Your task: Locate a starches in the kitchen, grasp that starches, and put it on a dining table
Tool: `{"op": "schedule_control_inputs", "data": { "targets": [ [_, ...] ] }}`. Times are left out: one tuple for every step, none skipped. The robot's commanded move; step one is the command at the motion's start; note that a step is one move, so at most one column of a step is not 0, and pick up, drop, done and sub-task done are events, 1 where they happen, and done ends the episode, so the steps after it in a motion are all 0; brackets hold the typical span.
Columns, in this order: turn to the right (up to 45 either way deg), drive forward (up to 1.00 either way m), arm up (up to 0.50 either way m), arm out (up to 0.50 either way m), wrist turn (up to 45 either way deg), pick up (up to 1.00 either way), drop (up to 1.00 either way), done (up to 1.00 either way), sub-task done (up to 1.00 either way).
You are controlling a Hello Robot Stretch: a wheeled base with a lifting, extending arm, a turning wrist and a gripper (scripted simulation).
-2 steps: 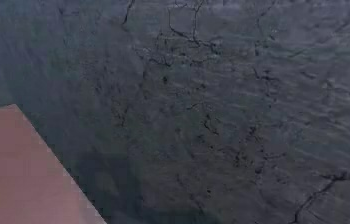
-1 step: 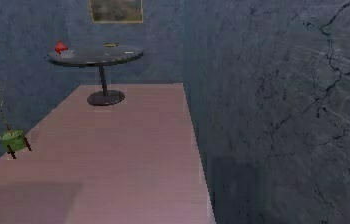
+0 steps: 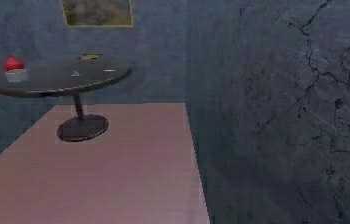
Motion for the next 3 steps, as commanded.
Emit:
{"op": "schedule_control_inputs", "data": {
  "targets": [
    [0.0,1.0,0.0,0.0,0.0,0.0,0.0,0.0,0.0],
    [-3.0,0.0,0.0,0.0,0.0,0.0,0.0,0.0,0.0],
    [0.0,1.0,0.0,0.0,0.0,0.0,0.0,0.0,0.0]
  ]
}}
